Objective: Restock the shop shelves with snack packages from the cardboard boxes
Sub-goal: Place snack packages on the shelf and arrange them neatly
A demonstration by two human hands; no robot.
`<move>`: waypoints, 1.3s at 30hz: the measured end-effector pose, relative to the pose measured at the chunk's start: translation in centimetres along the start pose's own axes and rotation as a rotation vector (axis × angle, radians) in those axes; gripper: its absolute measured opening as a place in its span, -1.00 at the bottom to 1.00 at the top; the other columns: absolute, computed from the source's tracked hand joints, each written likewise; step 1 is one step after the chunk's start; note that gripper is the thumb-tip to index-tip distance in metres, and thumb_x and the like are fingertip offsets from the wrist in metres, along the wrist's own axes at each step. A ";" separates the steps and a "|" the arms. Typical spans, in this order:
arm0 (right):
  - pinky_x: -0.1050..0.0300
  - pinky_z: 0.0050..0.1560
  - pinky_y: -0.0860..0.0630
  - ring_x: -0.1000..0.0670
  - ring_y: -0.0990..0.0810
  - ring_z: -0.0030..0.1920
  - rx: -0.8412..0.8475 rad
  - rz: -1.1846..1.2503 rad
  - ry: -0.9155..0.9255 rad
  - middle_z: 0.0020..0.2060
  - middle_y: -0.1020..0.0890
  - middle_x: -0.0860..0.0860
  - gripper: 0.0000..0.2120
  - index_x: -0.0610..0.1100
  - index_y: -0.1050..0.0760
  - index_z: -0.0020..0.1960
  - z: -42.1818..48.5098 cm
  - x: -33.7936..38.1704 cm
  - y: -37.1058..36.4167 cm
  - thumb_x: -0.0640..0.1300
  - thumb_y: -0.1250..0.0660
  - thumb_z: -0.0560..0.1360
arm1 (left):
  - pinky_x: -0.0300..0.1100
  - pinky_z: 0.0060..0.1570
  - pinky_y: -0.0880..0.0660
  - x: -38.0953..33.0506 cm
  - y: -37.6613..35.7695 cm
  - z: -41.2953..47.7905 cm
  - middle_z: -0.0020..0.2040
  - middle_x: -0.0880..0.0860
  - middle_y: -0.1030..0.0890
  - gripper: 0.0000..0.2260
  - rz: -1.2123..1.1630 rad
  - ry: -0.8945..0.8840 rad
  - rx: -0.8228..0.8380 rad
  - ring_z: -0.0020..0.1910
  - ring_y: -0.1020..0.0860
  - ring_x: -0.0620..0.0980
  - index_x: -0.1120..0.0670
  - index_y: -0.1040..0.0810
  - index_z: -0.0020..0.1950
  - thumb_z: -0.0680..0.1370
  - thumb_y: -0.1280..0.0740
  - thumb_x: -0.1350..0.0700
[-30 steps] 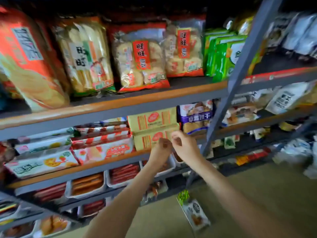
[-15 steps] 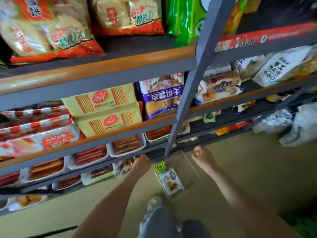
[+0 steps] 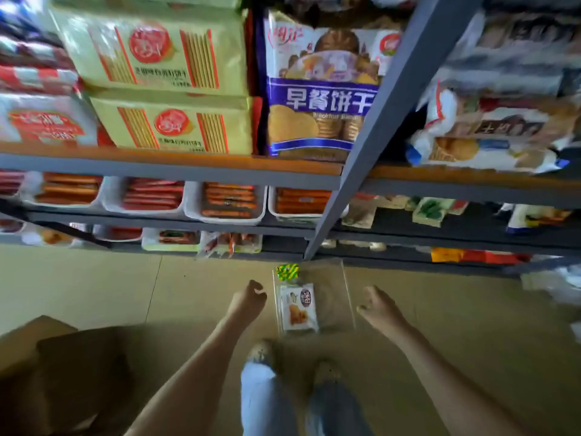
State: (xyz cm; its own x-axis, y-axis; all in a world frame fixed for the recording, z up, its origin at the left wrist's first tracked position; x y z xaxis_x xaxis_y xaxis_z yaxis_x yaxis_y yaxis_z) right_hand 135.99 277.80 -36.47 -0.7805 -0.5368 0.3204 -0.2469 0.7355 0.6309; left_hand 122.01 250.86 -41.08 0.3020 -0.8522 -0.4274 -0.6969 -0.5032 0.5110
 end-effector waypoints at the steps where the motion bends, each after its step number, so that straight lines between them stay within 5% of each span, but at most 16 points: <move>1: 0.10 0.00 -0.47 -0.12 -0.51 0.17 0.005 -0.007 0.023 0.23 -0.49 -0.15 -0.59 -0.23 -0.32 0.35 1.1 -0.3 -0.6 -0.21 -0.30 0.53 | -0.17 -0.12 -0.48 0.7 -1.1 0.8 0.01 0.19 -0.64 -0.76 0.001 0.004 0.006 -0.02 -0.61 0.17 0.14 -0.47 0.22 0.55 -0.24 0.20; 7: 0.23 0.08 -0.38 -0.04 -0.45 0.26 0.068 -0.019 0.180 0.34 -0.42 -0.11 -0.42 -0.11 -0.22 0.45 12.4 -1.4 -9.1 -0.14 -0.38 0.51 | -0.22 -0.20 -0.45 5.1 -7.2 9.3 0.03 0.11 -0.64 -0.67 -0.020 -0.046 -0.028 -0.17 -0.54 0.02 0.10 -0.42 0.32 0.55 -0.24 0.20; 12: 0.21 0.28 -0.28 -0.06 -0.29 0.44 0.126 0.020 0.320 0.46 -0.27 -0.13 -0.24 -0.15 -0.09 0.52 24.6 -0.8 -19.8 -0.13 -0.44 0.46 | -0.20 0.00 -0.44 9.7 -12.8 19.3 0.18 0.08 -0.60 -0.63 0.054 -0.179 -0.080 0.11 -0.58 0.08 0.09 -0.38 0.36 0.55 -0.29 0.16; 19: 0.04 0.46 -0.02 -0.09 0.06 0.53 0.041 -0.167 0.537 0.55 0.04 -0.06 0.00 -0.05 0.25 0.56 39.6 -1.2 -30.1 -0.17 -0.44 0.45 | -0.34 -0.07 -0.37 14.2 -19.9 32.8 0.15 0.09 -0.58 -0.58 0.089 -0.352 -0.153 0.01 -0.57 0.01 0.12 -0.39 0.36 0.52 -0.37 0.14; 21: -0.01 0.47 0.00 -0.13 0.00 0.50 -0.097 -0.306 0.612 0.53 -0.06 -0.07 -0.08 -0.09 0.11 0.56 41.1 -1.4 -30.7 -0.13 -0.44 0.45 | -0.32 -0.04 -0.36 14.3 -20.9 34.6 0.09 0.07 -0.53 -0.55 0.078 -0.409 -0.214 -0.04 -0.49 -0.05 0.10 -0.40 0.36 0.49 -0.41 0.11; 25: -0.01 0.33 -0.31 -0.16 -0.33 0.31 -0.271 -0.268 0.829 0.31 -0.40 -0.15 -0.33 -0.23 -0.34 0.35 40.7 -1.2 -30.5 -0.05 -0.53 0.35 | -0.29 -0.12 -0.39 13.0 -22.1 35.3 -0.04 -0.03 -0.47 -0.57 0.046 -0.433 -0.228 -0.09 -0.48 -0.05 0.07 -0.42 0.30 0.49 -0.43 0.02; 28: 0.19 0.05 -0.37 -0.10 -0.45 0.14 -0.206 -0.153 0.818 0.13 -0.48 -0.11 -0.42 -0.18 -0.31 0.28 38.8 -2.0 -30.5 -0.10 -0.50 0.37 | -0.27 -0.19 -0.52 12.8 -22.5 34.3 -0.03 -0.02 -0.57 -0.55 -0.293 -0.298 -0.114 -0.16 -0.56 -0.09 0.10 -0.43 0.23 0.49 -0.38 -0.15; 32: 0.04 0.19 -0.43 -0.07 -0.44 0.15 -0.361 -0.191 1.013 0.12 -0.49 -0.11 -0.43 -0.21 -0.36 0.27 34.7 -1.3 -30.4 -0.18 -0.51 0.34 | -0.09 -0.22 -0.64 12.8 -23.8 33.3 0.05 0.18 -0.61 -0.30 -0.692 -0.050 0.186 -0.12 -0.67 0.09 0.11 -0.41 0.26 0.40 -0.25 -0.42; 35: 0.03 0.21 -0.34 -0.07 -0.40 0.12 -0.546 -0.251 1.244 0.10 -0.40 -0.06 -0.49 -0.21 -0.32 0.24 31.9 -0.8 -31.4 -0.06 -0.41 0.39 | -0.10 -0.28 -0.62 11.8 -24.4 33.1 0.14 0.21 -0.56 -0.36 -0.854 -0.045 0.243 -0.07 -0.67 0.12 0.12 -0.30 0.33 0.42 -0.44 -0.18; 39: 0.09 0.26 -0.20 0.00 -0.35 0.20 -0.473 -0.284 1.225 0.19 -0.35 0.02 -0.42 -0.14 -0.30 0.33 32.2 -1.5 -31.0 0.10 -0.34 0.42 | -0.14 -0.16 -0.63 13.2 -23.4 33.3 0.10 0.15 -0.57 -0.50 -0.799 -0.157 0.187 -0.04 -0.65 0.07 0.06 -0.26 0.32 0.48 -0.43 0.18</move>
State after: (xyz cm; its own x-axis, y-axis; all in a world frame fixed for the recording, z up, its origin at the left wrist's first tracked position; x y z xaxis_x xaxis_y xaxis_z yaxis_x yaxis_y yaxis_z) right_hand 126.34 269.13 -79.28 0.3387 -0.8500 0.4033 0.1011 0.4591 0.8826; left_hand 120.61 256.16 -83.49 0.6668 -0.2116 -0.7146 -0.4116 -0.9039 -0.1163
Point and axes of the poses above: each hand's wrist, its own z-axis towards the middle knuckle, its own y-axis out of the back of the hand, x = y × z, the point moved 8 cm from there along z, towards the middle knuckle
